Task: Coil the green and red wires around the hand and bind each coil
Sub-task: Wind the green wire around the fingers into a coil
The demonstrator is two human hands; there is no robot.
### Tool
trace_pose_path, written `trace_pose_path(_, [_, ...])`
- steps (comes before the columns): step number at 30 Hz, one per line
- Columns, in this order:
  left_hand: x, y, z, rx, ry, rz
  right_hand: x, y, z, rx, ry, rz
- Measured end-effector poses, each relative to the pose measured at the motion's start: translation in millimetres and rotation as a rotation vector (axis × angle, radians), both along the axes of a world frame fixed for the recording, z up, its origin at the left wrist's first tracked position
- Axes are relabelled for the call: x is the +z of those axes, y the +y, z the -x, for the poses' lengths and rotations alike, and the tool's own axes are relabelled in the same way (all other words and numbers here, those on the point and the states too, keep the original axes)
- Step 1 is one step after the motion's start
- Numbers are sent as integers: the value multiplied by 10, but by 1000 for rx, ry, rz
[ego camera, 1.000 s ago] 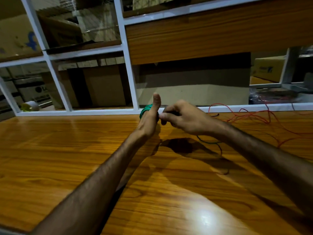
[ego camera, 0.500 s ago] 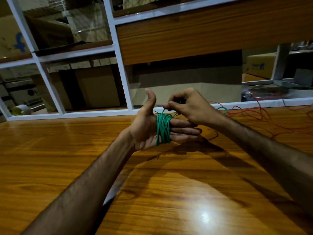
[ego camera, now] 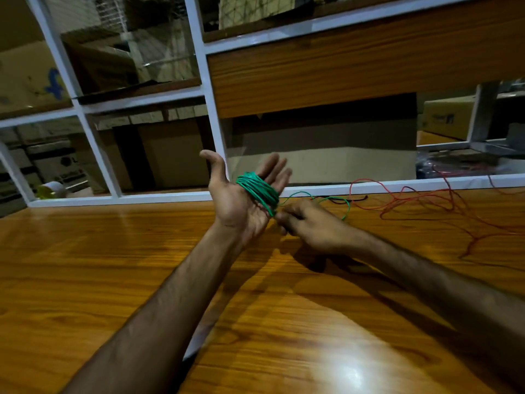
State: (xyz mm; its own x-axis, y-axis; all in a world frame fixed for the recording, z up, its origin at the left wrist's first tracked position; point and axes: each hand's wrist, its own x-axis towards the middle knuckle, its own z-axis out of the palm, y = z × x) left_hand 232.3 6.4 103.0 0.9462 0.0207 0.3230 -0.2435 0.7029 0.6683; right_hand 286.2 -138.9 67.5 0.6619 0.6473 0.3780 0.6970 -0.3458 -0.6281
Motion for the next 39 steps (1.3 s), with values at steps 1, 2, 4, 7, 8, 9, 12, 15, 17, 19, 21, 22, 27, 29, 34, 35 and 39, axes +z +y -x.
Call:
trace_pose_path(1, [-1,39,-30,134,8,-8,-8,49,49,23,-16,26])
trace_pose_path(2, [-4,83,-65,227,11,-3,-16,79,52,44,-19,36])
trace_pose_path(4, [-25,114,-104,365,25,-39,47,77,80,35,-16,38])
trace_pose_path(7, [-55,83,-83,605,31,-264,104,142,173,48,-73,100])
trace_pose_path(8, [-68,74,-75,643,30,-339,122,147,184,53,-90,115])
trace_pose_path(9, [-77,75,-70,658,28,-396,144,136,189,54,-104,117])
trace_pose_path(12, [-146,110,-101,732,45,-579,197,96,182,66,-143,109])
trace_pose_path(15, [-235,120,-139,780,39,-796,271,68,173,85,-182,94])
trace_pose_path(17, [-252,155,-154,621,90,-803,363,31,131,54,-240,18])
trace_pose_path(19, [-238,146,-145,388,126,-776,446,-34,64,25,-299,-64])
trace_pose_path(21, [-226,85,-119,246,139,-804,483,-113,-8,19,-316,-88])
trace_pose_path(22, [-237,58,-121,209,134,-833,479,-154,-41,13,-327,-87])
trace_pose_path(27, [-227,32,-61,-137,197,-720,424,-252,-135,-9,-355,-124])
trace_pose_path(29, [-180,32,-19,-304,195,-631,420,-263,-142,-20,-353,-143])
trace_pose_path(34, [-141,24,44,-531,147,-460,434,-262,-146,59,-226,-160])
trace_pose_path(35, [-134,26,55,-553,138,-457,442,-273,-142,94,-187,-161])
trace_pose_path(39, [-107,30,101,-679,110,-426,409,-306,-158,153,-39,-130])
